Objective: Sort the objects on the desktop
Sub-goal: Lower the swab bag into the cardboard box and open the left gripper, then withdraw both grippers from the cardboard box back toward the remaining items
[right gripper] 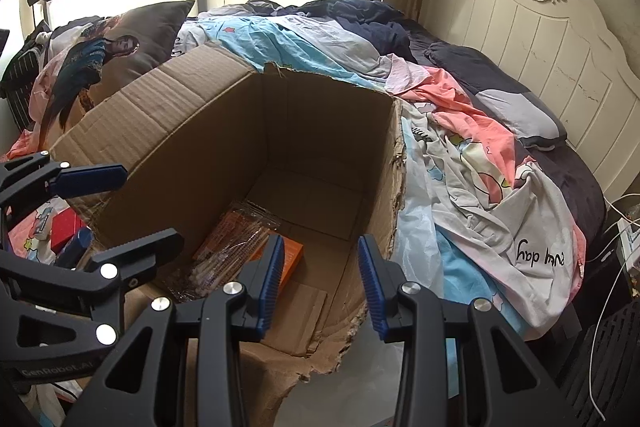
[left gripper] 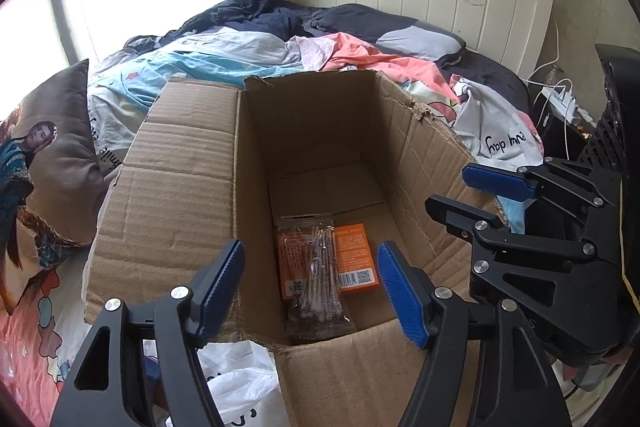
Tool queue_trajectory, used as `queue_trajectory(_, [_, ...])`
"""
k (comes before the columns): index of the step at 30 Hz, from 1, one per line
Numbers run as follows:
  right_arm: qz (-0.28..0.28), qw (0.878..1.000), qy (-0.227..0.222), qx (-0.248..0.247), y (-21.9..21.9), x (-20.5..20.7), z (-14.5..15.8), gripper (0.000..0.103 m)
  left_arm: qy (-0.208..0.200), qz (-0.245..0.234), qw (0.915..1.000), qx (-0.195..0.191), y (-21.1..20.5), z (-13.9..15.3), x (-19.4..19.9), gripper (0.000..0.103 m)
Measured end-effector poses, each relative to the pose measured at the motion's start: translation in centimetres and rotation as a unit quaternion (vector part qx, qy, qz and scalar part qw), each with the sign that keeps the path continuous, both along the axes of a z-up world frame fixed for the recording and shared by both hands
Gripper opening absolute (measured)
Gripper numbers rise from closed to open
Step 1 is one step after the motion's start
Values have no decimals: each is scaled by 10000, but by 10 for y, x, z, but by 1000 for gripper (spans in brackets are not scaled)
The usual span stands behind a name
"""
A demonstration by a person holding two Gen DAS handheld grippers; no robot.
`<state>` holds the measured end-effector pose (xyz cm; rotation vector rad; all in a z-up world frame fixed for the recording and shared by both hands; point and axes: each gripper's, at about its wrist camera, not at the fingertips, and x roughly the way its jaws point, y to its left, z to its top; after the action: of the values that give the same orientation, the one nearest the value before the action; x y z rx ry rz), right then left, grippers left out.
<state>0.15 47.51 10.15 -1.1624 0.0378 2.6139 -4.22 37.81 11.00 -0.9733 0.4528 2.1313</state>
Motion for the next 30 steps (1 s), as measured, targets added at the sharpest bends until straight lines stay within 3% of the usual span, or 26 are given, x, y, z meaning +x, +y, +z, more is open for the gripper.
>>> queue_trajectory(6, [5,10000,-12,-34,-1,-1,0,40,228,267,9993,-90,-9,5,4,94])
queue_trajectory(14, [61,10000,23,41,-13,-2,0,58,261,376,9989,-77,-29,9,5,95])
queue_trajectory(30, [90,9998,122,144,-35,3,10,63,432,437,9981,-68,-55,14,16,95])
